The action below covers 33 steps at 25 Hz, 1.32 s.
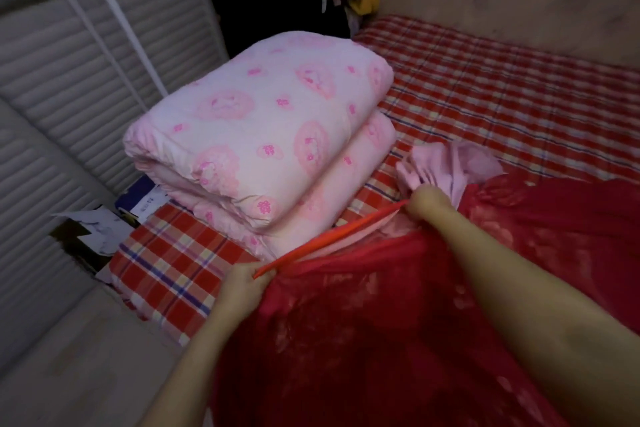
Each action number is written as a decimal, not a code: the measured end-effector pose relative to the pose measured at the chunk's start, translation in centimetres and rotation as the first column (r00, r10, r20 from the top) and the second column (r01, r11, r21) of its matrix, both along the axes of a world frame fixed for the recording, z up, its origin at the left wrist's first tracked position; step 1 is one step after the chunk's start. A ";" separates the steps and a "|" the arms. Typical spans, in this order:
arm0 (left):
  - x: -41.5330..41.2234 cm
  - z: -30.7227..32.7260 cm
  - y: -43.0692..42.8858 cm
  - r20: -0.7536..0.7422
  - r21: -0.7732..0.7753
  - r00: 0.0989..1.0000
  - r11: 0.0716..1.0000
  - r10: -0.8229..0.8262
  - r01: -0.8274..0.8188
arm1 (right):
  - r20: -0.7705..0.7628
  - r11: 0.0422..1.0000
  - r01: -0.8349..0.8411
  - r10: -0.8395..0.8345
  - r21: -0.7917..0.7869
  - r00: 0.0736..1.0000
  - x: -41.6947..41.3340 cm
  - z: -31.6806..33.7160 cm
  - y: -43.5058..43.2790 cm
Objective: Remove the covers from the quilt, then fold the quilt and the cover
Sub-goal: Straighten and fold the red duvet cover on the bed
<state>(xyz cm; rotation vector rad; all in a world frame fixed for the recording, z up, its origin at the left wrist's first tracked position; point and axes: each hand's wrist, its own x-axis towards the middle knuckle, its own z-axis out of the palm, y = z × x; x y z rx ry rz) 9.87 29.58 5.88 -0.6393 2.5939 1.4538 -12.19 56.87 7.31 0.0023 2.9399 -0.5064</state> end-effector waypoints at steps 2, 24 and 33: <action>0.5 0.1 1.1 0.133 0.064 0.987 0.995 -0.090 0.082 | 0.051 0.884 0.349 -0.352 -0.311 0.935 0.6 -0.9 -1.3; 3.0 2.7 2.7 0.357 0.176 0.895 0.960 -0.269 0.218 | -0.033 0.710 -0.699 0.700 -0.084 0.714 19.7 -1.4 -11.0; 5.8 2.5 1.6 0.331 0.487 0.892 0.865 -0.308 0.118 | 0.293 0.698 -0.608 0.713 -0.378 0.636 17.2 0.5 -8.7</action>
